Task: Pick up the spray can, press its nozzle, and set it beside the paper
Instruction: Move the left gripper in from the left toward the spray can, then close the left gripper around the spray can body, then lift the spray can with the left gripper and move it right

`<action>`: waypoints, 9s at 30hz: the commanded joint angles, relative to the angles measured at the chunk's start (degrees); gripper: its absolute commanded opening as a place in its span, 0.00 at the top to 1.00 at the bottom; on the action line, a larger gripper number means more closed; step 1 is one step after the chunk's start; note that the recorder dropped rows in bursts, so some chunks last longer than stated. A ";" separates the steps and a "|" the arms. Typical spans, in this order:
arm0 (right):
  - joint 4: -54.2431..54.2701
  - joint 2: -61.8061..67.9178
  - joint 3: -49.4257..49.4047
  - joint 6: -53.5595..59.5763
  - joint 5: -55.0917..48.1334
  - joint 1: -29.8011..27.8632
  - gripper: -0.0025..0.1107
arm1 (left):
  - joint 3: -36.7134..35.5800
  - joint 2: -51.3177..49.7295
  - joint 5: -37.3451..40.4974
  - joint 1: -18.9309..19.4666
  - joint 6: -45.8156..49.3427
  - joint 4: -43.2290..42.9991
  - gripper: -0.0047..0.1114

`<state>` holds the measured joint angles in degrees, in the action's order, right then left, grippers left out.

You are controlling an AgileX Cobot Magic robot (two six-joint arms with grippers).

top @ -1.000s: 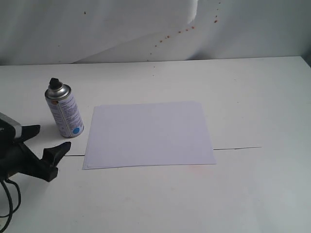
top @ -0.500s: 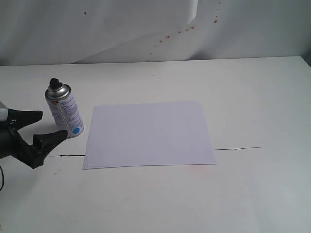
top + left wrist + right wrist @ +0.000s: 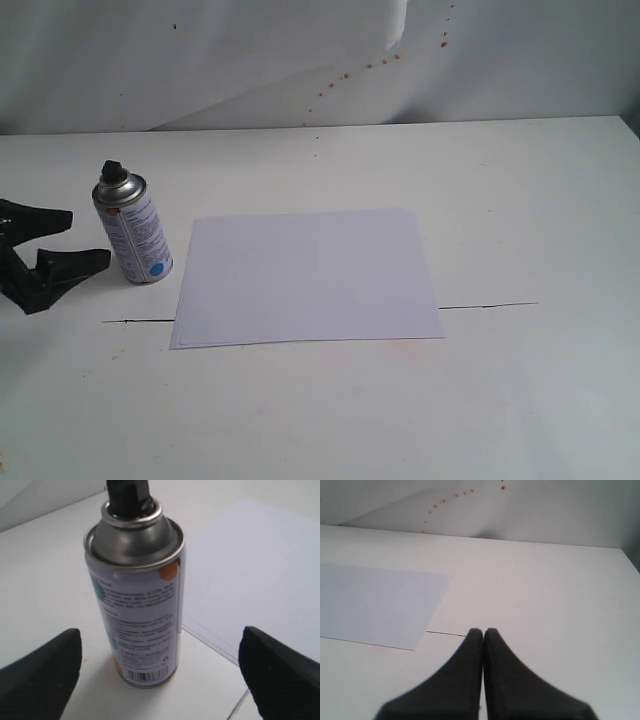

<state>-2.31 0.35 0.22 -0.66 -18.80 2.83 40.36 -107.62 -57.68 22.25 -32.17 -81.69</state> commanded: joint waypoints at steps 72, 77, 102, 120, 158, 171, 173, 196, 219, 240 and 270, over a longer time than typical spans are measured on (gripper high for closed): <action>0.03 -0.35 -0.22 0.14 0.28 0.01 0.98 | 25.94 -21.76 -12.28 -5.80 -8.07 -9.85 0.27; 0.03 -0.35 -0.22 0.14 0.28 0.01 0.98 | 25.94 -21.76 -12.28 -5.82 -8.07 -10.09 0.27; 0.03 -0.35 -0.22 0.14 0.28 0.01 0.98 | 25.81 -21.98 -12.28 -7.56 -8.62 -7.28 0.27; 0.03 -0.35 -0.22 0.14 0.28 0.01 0.98 | 25.81 -21.98 -12.28 -7.56 -12.84 -7.28 0.27; 0.01 -0.35 -0.22 0.00 0.28 0.01 0.98 | 25.81 -23.59 -12.28 -7.56 -10.70 -10.66 0.96; 0.01 -0.35 -0.22 0.14 0.28 0.01 0.98 | 25.81 -18.08 -12.28 -7.56 -16.55 -10.31 0.96; 0.01 -0.35 -0.22 0.14 0.28 0.01 0.98 | 25.81 -16.52 -12.28 -7.56 -18.50 -10.31 0.96; 0.01 -0.35 -0.22 0.14 0.28 0.01 0.98 | 25.81 -2.59 3.92 -17.48 -37.69 -18.25 0.96; 0.01 -0.35 -0.22 0.14 0.28 0.01 0.98 | 25.81 1.03 18.77 -28.47 -44.22 -18.25 0.96; 0.01 -0.35 -0.22 0.14 0.28 0.01 0.98 | 25.81 1.03 24.85 -33.19 -45.58 -18.25 0.96; 0.01 -0.35 -0.22 0.14 0.28 0.01 0.98 | 25.81 0.92 16.19 -33.19 -47.05 -2.54 0.96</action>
<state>-2.31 0.35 0.22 -0.66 -18.80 2.83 65.95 -107.60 -40.99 -10.65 -78.77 -87.27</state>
